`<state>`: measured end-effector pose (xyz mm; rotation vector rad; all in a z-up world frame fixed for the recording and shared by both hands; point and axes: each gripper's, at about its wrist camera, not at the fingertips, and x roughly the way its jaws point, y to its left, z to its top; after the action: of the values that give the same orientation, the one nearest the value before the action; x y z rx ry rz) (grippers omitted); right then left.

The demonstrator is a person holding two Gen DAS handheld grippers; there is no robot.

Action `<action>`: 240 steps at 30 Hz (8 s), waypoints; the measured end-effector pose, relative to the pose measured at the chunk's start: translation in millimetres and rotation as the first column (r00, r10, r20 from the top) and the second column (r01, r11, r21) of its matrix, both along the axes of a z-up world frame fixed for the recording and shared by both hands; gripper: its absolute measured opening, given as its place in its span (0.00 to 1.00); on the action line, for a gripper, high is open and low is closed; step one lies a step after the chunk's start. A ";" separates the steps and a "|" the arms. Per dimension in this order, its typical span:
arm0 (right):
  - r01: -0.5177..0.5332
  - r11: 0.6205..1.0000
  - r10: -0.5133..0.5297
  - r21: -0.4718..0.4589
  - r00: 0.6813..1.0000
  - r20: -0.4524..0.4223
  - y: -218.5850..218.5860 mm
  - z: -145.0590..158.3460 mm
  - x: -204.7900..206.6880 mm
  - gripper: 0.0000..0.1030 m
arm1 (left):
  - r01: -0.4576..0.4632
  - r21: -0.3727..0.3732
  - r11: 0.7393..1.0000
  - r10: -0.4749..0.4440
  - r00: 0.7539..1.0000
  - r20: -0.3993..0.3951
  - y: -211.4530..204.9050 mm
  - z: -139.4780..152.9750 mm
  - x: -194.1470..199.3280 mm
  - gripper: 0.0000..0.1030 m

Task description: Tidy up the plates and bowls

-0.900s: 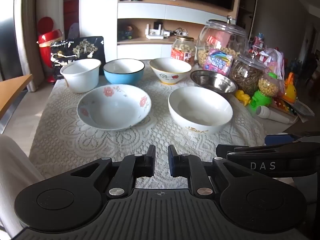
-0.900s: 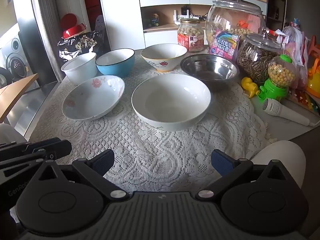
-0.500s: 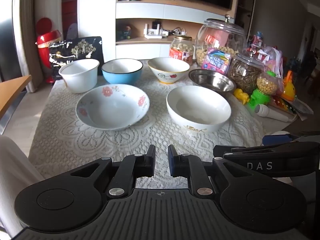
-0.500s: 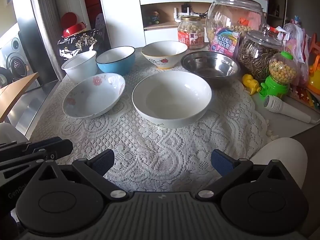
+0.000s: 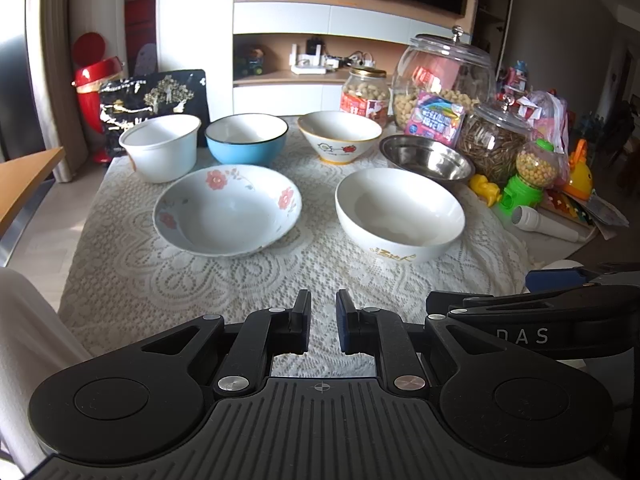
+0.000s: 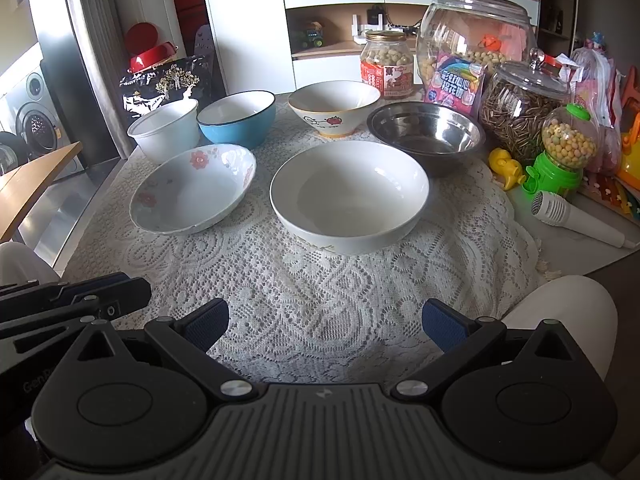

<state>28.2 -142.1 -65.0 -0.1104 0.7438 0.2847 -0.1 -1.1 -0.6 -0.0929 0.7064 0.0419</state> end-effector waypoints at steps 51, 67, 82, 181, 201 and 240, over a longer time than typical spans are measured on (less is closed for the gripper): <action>-0.002 1.000 0.002 0.005 1.000 -0.007 1.3 -4.8 -2.1 1.00 | -0.002 -0.001 1.000 0.002 1.000 -0.007 2.6 -0.8 -0.4 0.16; -0.008 0.999 0.008 0.031 1.000 0.001 -3.6 -6.6 11.3 1.00 | 0.022 0.003 1.000 -0.021 0.999 -0.028 3.4 -6.3 9.9 0.16; 0.189 0.941 -0.178 0.280 0.982 -0.064 -67.3 -3.7 115.0 1.00 | 0.345 -0.263 0.901 -0.363 0.932 -0.022 30.1 23.8 183.1 0.16; -0.184 0.975 0.210 0.126 0.949 -0.235 162.1 -44.8 207.3 0.39 | -0.146 -0.225 0.963 0.061 0.936 -0.347 196.1 -60.0 225.7 0.42; -0.177 0.979 0.188 0.101 0.975 -0.116 142.8 -22.1 191.9 0.39 | -0.198 -0.313 0.929 0.109 0.954 -0.279 221.9 -53.6 217.5 0.32; 0.287 0.914 -0.297 0.288 0.955 -0.009 -130.1 -21.3 272.9 0.40 | -0.046 -0.497 0.866 -0.128 0.942 -0.311 -25.6 -106.5 383.7 0.28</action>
<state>301.1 -272.2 -86.3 0.2705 0.6664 0.1014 383.5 -26.7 -107.2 -0.5825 1.0508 -0.1748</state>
